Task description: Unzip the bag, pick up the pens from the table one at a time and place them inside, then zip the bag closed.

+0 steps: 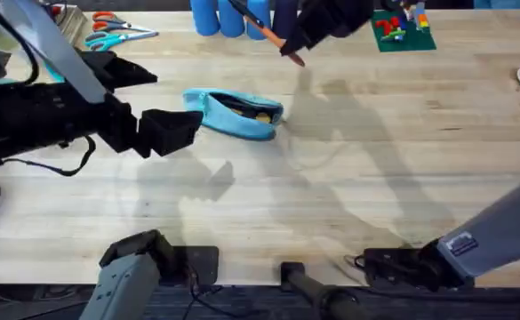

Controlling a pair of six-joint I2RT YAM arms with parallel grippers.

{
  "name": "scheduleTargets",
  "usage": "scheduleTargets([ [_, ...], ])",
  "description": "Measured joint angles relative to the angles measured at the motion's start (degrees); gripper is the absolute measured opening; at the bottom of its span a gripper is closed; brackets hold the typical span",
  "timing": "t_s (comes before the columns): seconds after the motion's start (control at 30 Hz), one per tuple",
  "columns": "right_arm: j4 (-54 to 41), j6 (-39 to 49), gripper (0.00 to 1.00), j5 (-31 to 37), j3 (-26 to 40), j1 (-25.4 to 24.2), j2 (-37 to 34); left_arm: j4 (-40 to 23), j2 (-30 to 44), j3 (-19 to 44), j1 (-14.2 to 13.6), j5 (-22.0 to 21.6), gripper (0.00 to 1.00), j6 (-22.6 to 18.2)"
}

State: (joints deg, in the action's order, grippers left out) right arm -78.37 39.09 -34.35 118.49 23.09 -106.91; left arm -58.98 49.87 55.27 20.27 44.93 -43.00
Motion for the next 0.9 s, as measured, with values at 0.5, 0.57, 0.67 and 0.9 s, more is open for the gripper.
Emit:
scheduleTargets([
  [0.5, 13.66, 2.62, 0.034, 0.04, -25.6, 0.13, 9.03, 0.0, 0.0, 0.0, 0.0, 0.0, 0.993, 0.0],
  [0.57, 15.0, 3.22, 0.034, 0.06, -28.08, 0.38, 9.03, 0.0, 0.0, 0.0, 0.0, 0.0, 0.993, 0.0],
  [0.67, 17.91, 3.66, 0.034, 0.04, -31.24, 1.03, 9.03, 0.0, 0.0, 0.0, 0.0, 0.0, 0.993, 0.0],
  [0.9, 23.74, 3.45, 0.034, 0.04, -33.85, 2.93, 8.16, 0.0, 0.0, 0.0, 0.0, 0.0, 0.993, 0.0],
])
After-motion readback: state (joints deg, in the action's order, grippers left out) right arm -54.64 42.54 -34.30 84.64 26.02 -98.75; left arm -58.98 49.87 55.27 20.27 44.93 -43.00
